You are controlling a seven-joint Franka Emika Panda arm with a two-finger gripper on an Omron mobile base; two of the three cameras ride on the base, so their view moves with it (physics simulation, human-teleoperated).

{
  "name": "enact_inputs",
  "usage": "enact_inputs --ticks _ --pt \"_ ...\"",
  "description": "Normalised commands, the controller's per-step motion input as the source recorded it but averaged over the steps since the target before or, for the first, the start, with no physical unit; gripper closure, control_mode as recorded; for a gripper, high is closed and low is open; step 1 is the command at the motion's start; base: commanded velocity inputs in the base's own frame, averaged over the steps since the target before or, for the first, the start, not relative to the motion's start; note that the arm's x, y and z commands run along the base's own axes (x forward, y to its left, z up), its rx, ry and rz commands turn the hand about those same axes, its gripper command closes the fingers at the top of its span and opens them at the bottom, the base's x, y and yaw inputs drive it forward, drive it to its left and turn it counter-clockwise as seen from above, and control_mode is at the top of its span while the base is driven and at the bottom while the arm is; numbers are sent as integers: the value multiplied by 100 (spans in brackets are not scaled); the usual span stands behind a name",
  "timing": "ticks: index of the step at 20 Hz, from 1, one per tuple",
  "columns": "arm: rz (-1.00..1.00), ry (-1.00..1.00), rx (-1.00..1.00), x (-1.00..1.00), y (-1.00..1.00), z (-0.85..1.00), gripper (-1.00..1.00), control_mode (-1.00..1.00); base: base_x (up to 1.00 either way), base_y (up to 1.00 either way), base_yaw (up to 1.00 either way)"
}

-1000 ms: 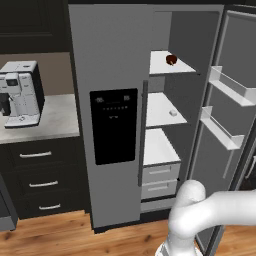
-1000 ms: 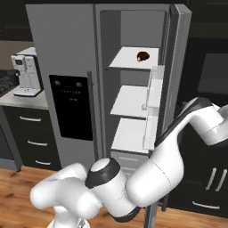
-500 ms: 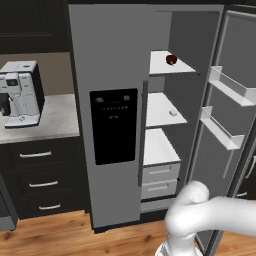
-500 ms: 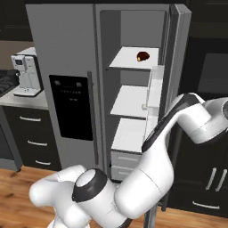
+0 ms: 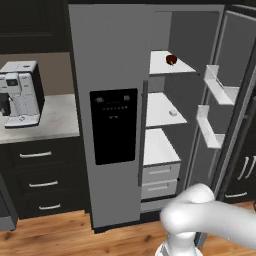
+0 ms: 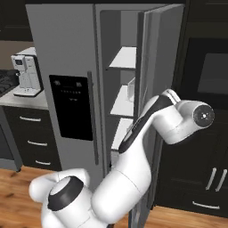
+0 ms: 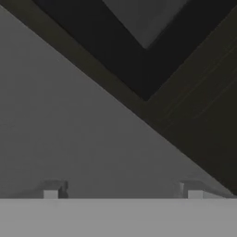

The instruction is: Pick up the frozen steak from the freezer, place it on any shelf in the fridge, and close the fridge and freezer doors when done.

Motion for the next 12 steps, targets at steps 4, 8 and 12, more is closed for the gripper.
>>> enact_inputs --ticks 4,8,12 --pt "0 -1 15 38 100 0 -100 -100 0 0 0" --pt "0 0 17 47 100 6 -100 -100 0 0 0" --pt "0 0 19 51 100 18 -100 -100 0 0 0"
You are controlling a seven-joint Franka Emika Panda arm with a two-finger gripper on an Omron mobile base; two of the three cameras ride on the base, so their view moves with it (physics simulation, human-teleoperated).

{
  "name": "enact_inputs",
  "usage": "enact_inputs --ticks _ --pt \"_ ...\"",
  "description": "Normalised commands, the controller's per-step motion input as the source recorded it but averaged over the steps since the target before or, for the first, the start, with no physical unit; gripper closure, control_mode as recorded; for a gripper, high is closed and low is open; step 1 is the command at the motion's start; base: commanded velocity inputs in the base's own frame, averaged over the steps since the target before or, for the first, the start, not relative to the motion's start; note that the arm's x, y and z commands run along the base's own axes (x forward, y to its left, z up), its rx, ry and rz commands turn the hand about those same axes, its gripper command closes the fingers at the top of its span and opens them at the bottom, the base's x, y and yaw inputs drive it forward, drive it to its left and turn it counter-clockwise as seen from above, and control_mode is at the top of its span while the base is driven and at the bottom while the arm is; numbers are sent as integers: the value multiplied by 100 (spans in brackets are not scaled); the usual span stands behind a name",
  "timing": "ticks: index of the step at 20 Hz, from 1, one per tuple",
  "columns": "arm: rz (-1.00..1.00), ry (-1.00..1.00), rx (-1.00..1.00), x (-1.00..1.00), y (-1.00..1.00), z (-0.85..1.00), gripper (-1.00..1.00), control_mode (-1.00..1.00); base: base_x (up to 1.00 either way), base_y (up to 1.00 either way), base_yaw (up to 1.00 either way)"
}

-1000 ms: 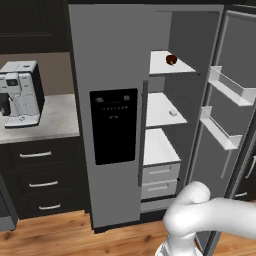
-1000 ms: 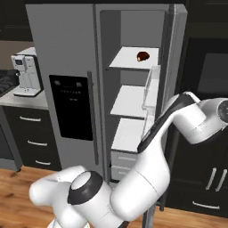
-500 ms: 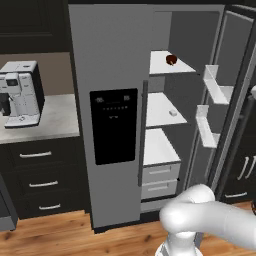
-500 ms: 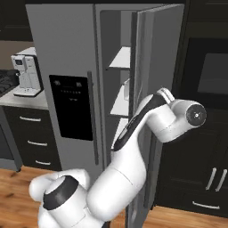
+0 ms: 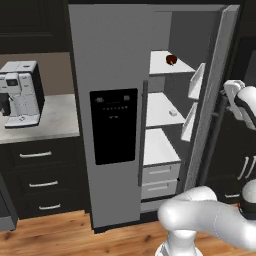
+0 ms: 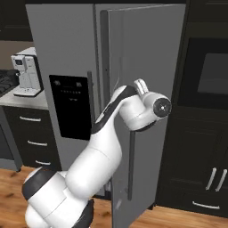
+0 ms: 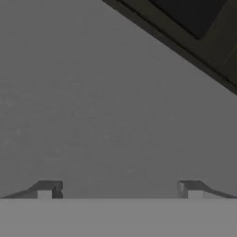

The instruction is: Pick up the frozen steak from the freezer, place it on any shelf in the fridge, and close the fridge and freezer doors when done.

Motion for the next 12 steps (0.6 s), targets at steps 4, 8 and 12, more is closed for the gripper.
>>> enact_inputs --ticks 4,8,12 --pt "0 0 20 72 100 27 -100 -100 0 0 0" --pt "0 0 16 81 100 26 -100 -100 0 0 0" --pt "-11 -4 0 88 86 12 -100 -100 0 0 0"
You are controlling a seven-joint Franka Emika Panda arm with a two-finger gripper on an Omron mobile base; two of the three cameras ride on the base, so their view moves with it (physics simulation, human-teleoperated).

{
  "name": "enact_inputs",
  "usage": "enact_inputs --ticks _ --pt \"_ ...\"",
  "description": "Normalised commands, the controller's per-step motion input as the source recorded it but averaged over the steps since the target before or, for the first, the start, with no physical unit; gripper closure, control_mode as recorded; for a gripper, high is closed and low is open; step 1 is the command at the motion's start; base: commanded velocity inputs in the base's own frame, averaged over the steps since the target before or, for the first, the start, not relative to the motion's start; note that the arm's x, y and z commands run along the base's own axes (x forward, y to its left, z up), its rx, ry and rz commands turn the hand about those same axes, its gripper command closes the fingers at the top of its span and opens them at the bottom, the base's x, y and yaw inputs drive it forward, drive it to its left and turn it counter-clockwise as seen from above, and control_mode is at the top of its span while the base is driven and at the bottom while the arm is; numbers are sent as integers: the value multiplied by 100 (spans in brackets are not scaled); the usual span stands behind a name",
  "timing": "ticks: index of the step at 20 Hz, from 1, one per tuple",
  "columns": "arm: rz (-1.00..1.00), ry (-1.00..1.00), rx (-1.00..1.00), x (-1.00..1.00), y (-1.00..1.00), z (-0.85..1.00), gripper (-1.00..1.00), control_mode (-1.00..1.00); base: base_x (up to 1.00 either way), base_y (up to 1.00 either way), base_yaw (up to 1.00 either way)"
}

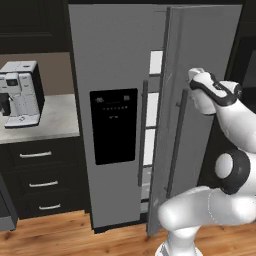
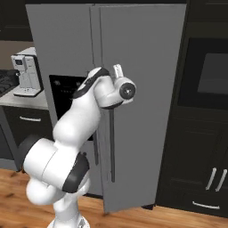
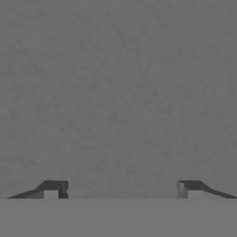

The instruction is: Pick up the frozen steak from the freezer, place it on any shelf in the fridge, and close the fridge and freezer doors when done.

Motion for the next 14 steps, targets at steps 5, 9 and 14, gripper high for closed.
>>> enact_inputs --ticks 5,9,14 --pt "-10 -4 -1 96 47 0 -100 -100 0 0 0" --pt "-5 0 -1 84 19 0 -100 -100 0 0 0" --pt "0 1 0 5 0 1 -100 -100 0 0 0"
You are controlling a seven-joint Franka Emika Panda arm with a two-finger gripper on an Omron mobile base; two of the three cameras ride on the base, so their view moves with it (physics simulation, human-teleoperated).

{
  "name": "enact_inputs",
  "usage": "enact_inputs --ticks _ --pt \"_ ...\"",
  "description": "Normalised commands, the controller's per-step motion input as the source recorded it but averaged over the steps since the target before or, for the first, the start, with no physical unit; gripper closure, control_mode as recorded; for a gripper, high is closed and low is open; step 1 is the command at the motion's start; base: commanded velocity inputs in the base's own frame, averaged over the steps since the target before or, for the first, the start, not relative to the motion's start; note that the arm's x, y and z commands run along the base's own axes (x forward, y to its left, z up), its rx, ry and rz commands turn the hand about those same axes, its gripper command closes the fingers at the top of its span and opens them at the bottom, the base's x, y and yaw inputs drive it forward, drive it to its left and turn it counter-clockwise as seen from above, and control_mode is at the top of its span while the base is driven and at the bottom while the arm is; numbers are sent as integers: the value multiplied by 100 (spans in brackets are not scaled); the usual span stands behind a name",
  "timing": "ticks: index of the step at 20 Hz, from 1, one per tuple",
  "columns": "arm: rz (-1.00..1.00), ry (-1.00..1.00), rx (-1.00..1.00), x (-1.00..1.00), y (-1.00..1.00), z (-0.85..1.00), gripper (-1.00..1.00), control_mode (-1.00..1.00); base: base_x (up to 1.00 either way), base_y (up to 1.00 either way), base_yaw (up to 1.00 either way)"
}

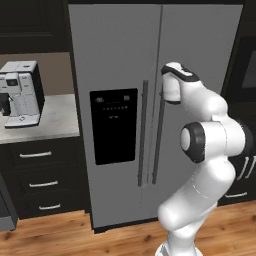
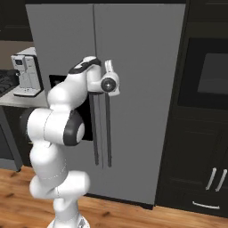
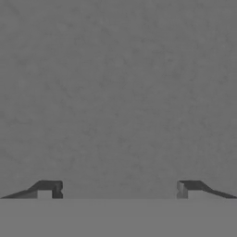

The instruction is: Pick up the frozen steak from the freezer, place it on any shelf in the fridge, and close the fridge and freezer doors when done.

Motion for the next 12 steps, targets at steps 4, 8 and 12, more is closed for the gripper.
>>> enact_inputs --ticks 4,8,12 --pt "0 0 0 0 0 0 -100 -100 0 0 0" --pt "0 0 0 0 0 0 -100 -100 0 0 0" --pt "0 0 0 0 0 0 -100 -100 0 0 0"
